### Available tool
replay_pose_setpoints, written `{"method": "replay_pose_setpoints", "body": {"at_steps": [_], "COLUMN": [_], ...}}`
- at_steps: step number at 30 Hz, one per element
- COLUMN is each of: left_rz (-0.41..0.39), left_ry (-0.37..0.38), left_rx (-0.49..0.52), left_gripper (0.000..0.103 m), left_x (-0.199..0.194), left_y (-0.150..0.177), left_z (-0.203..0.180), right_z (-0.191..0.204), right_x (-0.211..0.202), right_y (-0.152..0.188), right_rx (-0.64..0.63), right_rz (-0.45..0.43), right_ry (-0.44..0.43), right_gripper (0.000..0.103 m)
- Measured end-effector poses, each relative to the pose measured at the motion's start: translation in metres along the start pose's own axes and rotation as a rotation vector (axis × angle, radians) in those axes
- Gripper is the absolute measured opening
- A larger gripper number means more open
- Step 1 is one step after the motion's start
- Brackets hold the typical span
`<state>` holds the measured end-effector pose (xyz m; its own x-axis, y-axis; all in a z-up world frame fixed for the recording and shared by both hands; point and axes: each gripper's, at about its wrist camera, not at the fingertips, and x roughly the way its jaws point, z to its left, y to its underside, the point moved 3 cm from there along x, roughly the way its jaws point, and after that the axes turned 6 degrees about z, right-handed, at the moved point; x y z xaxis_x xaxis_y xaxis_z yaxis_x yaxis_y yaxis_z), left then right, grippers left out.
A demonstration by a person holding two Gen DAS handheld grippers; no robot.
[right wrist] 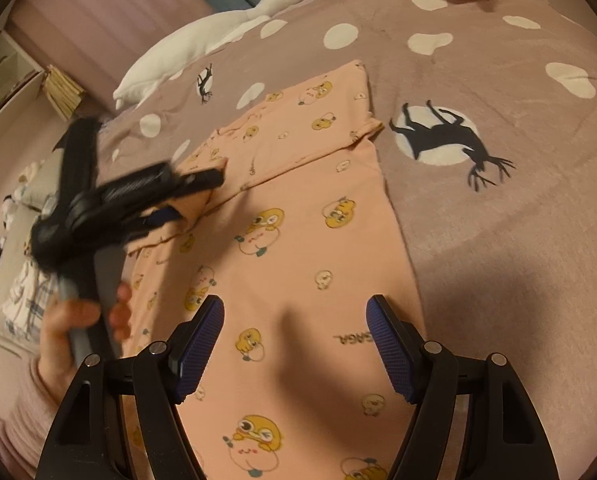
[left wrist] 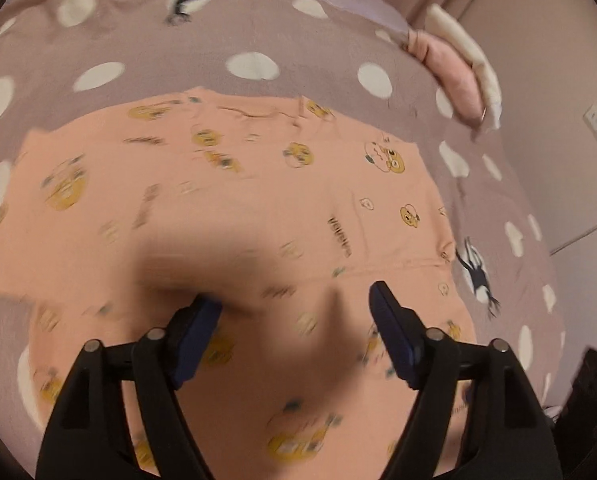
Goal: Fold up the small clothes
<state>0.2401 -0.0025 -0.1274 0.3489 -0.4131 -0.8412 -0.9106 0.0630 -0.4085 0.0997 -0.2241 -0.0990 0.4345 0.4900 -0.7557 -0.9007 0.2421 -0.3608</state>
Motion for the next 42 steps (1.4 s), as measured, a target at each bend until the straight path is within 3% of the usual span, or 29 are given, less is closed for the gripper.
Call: {"method": "replay_pose_setpoints", "body": {"at_steps": [7,13,20,21,23,24,26,33,36,38,40,42], "left_rz": [-0.057,-0.089,-0.115,-0.117,-0.118,-0.119,-0.125,-0.116,-0.111,-0.108,-0.104,-0.101], "left_ry": [-0.007,-0.002,0.034,0.041,0.05,0.053,0.056,0.071,0.074,0.076,0.076,0.074], "left_rx": [-0.073,-0.134,-0.187,-0.198,-0.216,-0.226,-0.232,-0.231,-0.231,-0.235,-0.237,-0.237], "left_gripper": [0.082,0.082,0.082,0.082,0.082,0.082,0.082,0.082,0.082,0.082,0.082,0.082], "left_x": [-0.045,-0.069,-0.086,-0.088,-0.09,-0.09,-0.092,-0.089,-0.087,-0.087,-0.085,-0.085], "left_y": [0.042,0.068,0.078,0.079,0.082,0.083,0.085,0.086,0.086,0.086,0.085,0.086], "left_z": [0.048,0.071,0.089,0.092,0.097,0.099,0.102,0.102,0.102,0.102,0.102,0.102], "right_z": [0.032,0.096,0.157,0.159,0.16,0.157,0.15,0.082,0.053,0.044,0.039,0.041], "right_x": [0.017,0.054,0.113,0.118,0.132,0.137,0.14,0.092,0.087,0.084,0.083,0.085], "right_y": [-0.024,-0.05,-0.056,-0.055,-0.054,-0.055,-0.059,-0.064,-0.057,-0.057,-0.06,-0.064], "right_rx": [-0.078,-0.316,-0.59,-0.615,-0.663,-0.671,-0.643,-0.218,-0.09,-0.059,-0.028,-0.024], "right_rz": [-0.013,-0.018,0.05,0.054,0.081,0.091,0.092,-0.014,0.024,0.007,0.0,0.003], "right_ry": [-0.023,0.01,0.049,0.072,0.126,0.16,0.193,-0.015,-0.122,-0.149,-0.182,-0.201], "right_gripper": [0.074,0.074,0.073,0.069,0.042,0.033,0.012,0.012,0.021,0.04,0.049,0.049]}}
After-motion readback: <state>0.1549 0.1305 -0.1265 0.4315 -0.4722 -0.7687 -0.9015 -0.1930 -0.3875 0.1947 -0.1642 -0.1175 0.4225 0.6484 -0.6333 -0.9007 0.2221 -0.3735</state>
